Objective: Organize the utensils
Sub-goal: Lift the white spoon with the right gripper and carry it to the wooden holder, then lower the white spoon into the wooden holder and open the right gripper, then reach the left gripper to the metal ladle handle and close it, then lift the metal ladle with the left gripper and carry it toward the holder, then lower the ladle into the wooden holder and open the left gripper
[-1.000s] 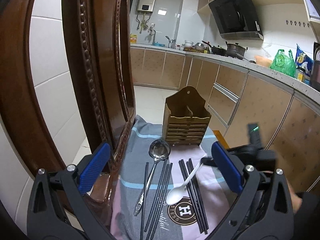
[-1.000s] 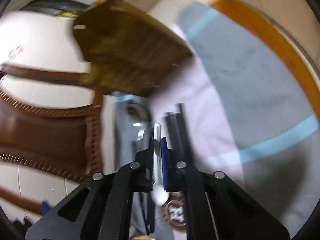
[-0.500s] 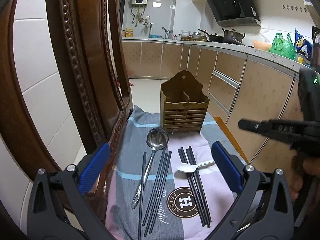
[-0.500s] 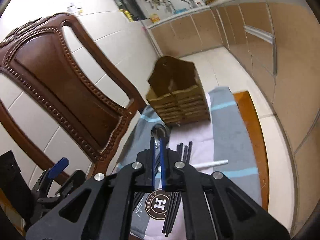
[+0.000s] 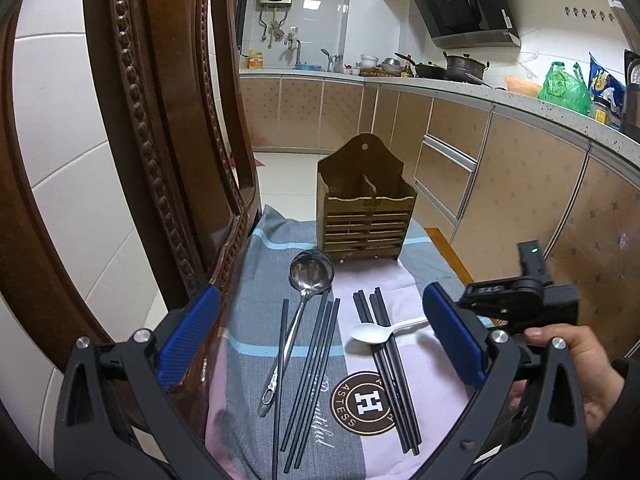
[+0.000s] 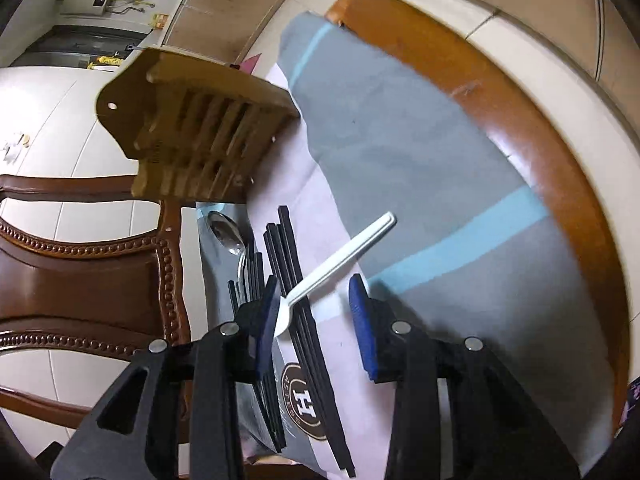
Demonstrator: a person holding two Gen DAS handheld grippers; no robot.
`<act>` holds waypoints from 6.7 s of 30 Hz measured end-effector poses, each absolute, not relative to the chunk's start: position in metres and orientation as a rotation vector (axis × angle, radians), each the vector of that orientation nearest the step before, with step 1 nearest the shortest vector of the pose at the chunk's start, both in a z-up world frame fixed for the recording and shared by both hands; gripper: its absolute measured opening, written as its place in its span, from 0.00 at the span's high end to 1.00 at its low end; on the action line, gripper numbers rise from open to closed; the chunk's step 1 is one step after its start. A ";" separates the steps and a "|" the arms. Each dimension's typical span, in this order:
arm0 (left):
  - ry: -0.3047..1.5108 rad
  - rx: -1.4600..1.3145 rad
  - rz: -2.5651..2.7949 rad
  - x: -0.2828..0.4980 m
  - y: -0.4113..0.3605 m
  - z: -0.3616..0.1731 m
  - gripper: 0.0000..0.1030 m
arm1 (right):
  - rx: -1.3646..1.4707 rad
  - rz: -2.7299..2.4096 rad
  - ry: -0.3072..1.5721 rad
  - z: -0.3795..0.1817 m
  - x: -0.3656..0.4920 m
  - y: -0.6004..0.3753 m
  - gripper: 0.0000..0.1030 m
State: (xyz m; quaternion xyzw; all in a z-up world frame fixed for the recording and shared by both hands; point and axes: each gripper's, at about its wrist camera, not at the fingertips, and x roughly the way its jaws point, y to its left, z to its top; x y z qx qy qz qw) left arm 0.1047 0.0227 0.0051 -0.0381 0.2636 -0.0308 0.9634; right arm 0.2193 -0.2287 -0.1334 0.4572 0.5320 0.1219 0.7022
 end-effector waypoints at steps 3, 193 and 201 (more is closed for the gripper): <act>0.538 -0.082 -0.064 0.106 0.023 0.005 0.03 | 1.073 0.262 1.179 -0.145 0.224 -0.225 0.65; 0.058 -0.307 0.093 0.328 -0.013 0.050 0.99 | 0.697 0.291 0.739 -0.053 0.238 -0.264 0.14; 0.112 -0.294 0.118 0.294 -0.004 0.022 0.99 | 0.693 0.296 0.743 -0.053 0.238 -0.261 0.14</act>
